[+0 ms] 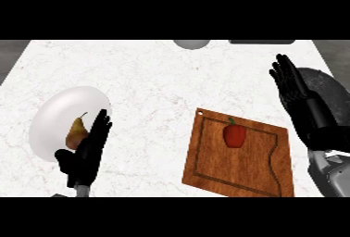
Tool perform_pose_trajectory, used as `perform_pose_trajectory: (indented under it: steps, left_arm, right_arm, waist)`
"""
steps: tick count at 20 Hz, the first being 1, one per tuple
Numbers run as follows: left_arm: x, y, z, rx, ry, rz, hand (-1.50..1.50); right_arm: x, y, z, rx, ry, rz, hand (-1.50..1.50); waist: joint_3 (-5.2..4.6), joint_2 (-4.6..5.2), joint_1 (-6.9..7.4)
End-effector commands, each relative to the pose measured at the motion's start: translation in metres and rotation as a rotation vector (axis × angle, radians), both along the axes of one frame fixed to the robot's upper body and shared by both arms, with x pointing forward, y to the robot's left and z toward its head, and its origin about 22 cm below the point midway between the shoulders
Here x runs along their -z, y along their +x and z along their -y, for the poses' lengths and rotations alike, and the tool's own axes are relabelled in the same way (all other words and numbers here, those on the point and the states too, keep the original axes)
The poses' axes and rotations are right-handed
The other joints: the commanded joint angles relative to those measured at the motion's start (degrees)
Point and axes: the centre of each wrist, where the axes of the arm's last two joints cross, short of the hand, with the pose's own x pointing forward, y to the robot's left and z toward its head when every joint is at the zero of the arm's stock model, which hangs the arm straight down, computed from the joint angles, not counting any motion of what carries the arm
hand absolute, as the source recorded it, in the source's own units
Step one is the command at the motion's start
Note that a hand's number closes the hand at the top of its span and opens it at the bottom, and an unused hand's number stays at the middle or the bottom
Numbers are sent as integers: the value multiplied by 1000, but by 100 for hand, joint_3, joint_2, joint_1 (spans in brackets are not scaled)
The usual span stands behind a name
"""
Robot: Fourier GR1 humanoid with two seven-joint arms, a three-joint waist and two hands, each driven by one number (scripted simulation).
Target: Pick the bell pepper from the cutting board and place it in the pan
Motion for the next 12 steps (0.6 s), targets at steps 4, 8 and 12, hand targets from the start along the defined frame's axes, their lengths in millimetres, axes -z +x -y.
perform_pose_trajectory:
  steps: [4, 8, 12]
  left_arm:
    - [-61, 38, -26, -13, 104, 178, 0]
    - [-71, 54, -44, -53, 130, 199, 0]
    - [-72, 49, -48, -55, 123, 174, 0]
  right_arm:
    - [47, 8, 20, -271, -15, -168, 150]
    - [71, -2, 60, -212, -287, -129, 150]
    - [63, -15, 106, 1, -367, 93, -150]
  waist:
    - [127, 132, 265]
    - [108, 95, 64]
    - [109, 48, -61]
